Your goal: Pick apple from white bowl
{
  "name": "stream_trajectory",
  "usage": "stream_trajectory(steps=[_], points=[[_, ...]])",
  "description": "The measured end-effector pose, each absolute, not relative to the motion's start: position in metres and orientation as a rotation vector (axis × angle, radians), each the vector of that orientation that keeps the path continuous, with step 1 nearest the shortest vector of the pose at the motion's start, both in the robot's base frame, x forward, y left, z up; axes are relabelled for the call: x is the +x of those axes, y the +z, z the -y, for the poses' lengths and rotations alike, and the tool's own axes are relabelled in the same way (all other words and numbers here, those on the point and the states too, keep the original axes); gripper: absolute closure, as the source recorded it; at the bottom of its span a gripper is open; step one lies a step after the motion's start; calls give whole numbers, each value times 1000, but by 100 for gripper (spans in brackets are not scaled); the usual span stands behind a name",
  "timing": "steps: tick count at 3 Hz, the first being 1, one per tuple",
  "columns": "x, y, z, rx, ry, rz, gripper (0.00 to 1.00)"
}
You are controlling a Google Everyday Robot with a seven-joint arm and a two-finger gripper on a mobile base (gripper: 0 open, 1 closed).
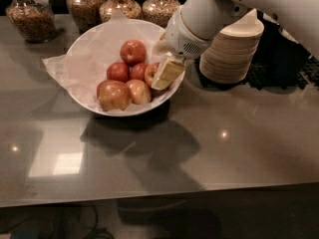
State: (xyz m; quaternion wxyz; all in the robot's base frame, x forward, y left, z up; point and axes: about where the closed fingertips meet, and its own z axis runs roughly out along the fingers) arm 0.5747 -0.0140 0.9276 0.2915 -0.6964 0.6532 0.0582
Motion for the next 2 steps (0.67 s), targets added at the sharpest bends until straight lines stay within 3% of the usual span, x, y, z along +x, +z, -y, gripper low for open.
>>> stream_trajectory(steps=[1,2], points=[[579,923,13,-1844,170,-1745,45],[580,918,15,-1837,182,-1755,41]])
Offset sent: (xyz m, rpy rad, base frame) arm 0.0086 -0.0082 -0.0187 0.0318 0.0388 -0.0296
